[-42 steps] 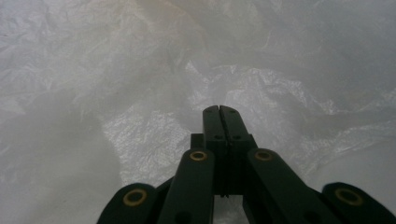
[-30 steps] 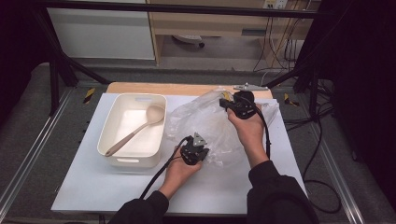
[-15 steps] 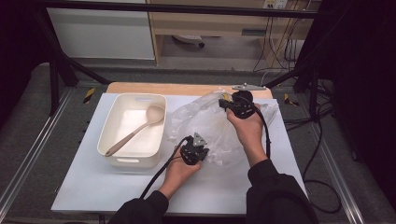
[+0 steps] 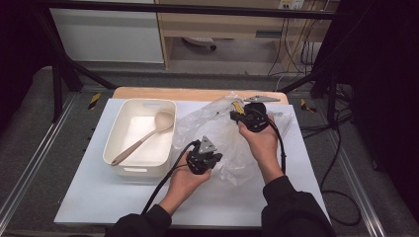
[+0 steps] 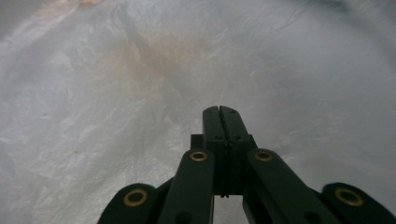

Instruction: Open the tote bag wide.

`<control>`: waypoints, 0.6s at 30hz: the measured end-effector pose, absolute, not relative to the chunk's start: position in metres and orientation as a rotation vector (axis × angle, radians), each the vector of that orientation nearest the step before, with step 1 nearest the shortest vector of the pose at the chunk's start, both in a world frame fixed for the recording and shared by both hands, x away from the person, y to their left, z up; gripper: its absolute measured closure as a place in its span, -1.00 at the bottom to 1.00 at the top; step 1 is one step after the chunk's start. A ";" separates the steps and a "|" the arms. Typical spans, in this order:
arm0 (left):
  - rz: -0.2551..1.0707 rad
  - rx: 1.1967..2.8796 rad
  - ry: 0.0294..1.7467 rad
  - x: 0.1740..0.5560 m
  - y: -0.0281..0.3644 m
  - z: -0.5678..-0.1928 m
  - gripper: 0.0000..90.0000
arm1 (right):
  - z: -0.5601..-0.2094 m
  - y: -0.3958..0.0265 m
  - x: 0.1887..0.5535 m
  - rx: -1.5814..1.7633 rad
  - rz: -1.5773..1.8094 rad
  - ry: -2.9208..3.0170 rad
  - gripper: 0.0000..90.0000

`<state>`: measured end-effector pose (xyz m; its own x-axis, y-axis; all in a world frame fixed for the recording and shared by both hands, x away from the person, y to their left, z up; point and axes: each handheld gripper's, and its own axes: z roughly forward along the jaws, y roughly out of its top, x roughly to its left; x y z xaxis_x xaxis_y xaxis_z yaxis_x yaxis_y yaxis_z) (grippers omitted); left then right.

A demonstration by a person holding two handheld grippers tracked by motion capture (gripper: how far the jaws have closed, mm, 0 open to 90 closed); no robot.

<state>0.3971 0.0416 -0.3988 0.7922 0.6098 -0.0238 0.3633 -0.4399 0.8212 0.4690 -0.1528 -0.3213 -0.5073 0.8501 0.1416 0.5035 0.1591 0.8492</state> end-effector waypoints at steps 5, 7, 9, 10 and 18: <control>0.338 2.061 0.700 0.387 0.056 -0.374 1.00 | -0.330 -0.153 0.466 1.297 1.280 2.087 1.00; 0.339 2.047 0.703 0.386 0.064 -0.365 1.00 | -0.334 -0.153 0.466 1.300 1.282 2.090 1.00; 0.349 2.043 0.713 0.386 0.071 -0.357 1.00 | -0.336 -0.154 0.465 1.302 1.279 2.095 1.00; 0.357 2.037 0.719 0.387 0.074 -0.354 1.00 | -0.337 -0.154 0.465 1.307 1.280 2.096 1.00; 0.415 2.008 0.754 0.393 0.096 -0.340 0.59 | -0.338 -0.155 0.462 1.313 1.298 2.100 1.00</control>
